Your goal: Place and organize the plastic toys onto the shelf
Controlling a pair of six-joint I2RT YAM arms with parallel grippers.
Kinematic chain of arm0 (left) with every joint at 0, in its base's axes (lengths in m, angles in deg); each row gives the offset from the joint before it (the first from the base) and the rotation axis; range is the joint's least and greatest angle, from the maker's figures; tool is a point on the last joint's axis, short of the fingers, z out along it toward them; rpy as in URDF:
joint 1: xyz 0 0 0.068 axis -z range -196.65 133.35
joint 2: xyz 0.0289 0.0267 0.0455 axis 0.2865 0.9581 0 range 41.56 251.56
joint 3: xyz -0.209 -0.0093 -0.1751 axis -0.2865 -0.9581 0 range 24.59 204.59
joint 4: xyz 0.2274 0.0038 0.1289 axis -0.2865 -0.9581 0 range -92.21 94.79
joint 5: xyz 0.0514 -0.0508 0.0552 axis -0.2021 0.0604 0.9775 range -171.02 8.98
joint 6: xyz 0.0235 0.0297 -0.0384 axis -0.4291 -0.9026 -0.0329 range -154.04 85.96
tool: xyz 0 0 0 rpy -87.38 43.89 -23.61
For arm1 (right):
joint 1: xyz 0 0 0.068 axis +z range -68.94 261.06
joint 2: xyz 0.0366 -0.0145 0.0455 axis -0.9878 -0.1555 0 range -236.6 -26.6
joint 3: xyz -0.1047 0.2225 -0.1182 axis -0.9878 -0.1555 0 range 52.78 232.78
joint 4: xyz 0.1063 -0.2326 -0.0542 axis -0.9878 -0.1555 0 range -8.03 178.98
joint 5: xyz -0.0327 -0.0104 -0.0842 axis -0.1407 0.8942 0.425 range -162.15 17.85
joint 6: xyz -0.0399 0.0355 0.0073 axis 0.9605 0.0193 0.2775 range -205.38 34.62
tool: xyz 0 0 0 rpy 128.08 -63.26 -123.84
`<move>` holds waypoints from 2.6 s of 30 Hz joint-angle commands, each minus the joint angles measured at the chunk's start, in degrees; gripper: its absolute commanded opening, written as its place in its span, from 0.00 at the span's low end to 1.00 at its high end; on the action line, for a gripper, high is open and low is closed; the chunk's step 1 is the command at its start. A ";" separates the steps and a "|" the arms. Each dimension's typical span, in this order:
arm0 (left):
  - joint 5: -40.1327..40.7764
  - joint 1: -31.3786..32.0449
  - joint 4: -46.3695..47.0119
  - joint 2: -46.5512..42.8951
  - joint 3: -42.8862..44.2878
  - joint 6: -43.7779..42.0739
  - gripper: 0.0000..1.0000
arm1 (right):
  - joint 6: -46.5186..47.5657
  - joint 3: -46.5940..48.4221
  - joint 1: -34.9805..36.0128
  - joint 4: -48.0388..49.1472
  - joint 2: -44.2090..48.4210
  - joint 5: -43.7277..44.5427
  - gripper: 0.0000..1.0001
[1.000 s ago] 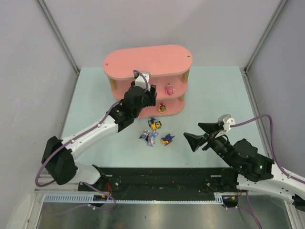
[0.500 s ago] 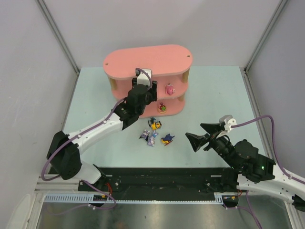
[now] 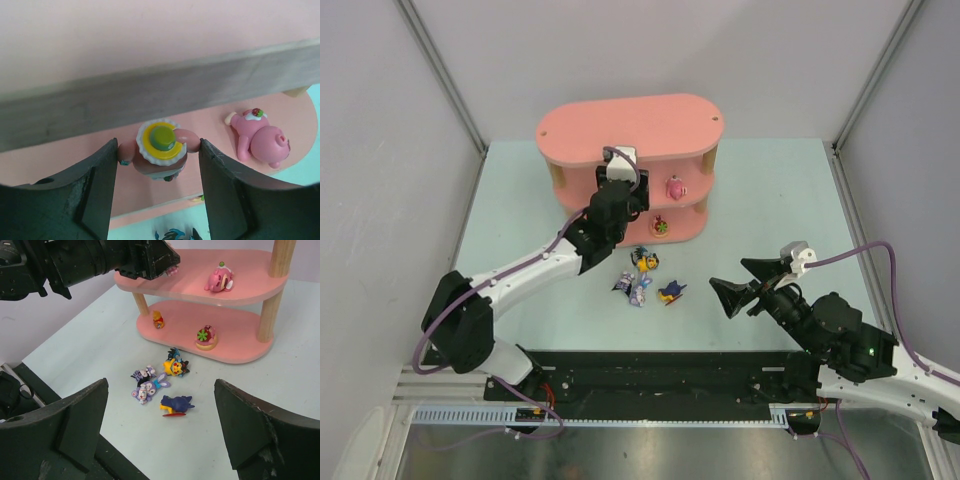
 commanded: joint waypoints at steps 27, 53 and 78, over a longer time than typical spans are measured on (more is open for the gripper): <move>4.27 0.65 8.62 1.65 -4.86 -3.66 0.13 | -0.38 1.37 -0.10 0.52 0.27 1.08 0.92; 5.41 1.44 9.77 1.47 -4.95 -4.45 0.53 | -0.90 1.37 -0.10 0.08 0.36 1.26 0.93; 6.55 1.71 10.56 0.94 -5.13 -4.45 0.83 | -0.90 1.28 -0.10 -0.09 0.27 1.08 0.93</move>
